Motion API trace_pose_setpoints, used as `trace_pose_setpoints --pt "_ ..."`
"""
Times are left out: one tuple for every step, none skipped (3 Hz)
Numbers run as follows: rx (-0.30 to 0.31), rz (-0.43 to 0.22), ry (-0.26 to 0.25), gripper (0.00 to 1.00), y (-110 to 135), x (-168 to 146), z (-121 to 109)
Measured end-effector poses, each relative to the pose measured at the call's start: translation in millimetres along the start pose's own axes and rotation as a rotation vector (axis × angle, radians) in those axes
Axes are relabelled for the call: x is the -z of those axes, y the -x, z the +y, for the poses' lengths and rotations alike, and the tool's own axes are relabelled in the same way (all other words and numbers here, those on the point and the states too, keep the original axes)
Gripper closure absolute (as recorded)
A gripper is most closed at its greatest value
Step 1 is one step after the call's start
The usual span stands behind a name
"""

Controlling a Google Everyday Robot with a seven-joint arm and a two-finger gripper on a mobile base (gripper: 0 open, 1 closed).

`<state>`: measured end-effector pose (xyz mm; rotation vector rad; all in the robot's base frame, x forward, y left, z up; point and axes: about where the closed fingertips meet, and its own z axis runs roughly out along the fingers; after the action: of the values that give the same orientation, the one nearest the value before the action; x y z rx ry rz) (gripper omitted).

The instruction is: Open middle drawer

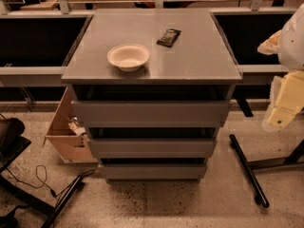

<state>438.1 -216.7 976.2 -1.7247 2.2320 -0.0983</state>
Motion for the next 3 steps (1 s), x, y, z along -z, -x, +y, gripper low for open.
trace_pose_setpoints --pt "0.0 0.0 0.0 0.0 0 0 0" --pt "0.009 -0.016 0.0 0.0 5 -3 3" --pt "0.03 -0.059 0.052 0.0 17 -45 17"
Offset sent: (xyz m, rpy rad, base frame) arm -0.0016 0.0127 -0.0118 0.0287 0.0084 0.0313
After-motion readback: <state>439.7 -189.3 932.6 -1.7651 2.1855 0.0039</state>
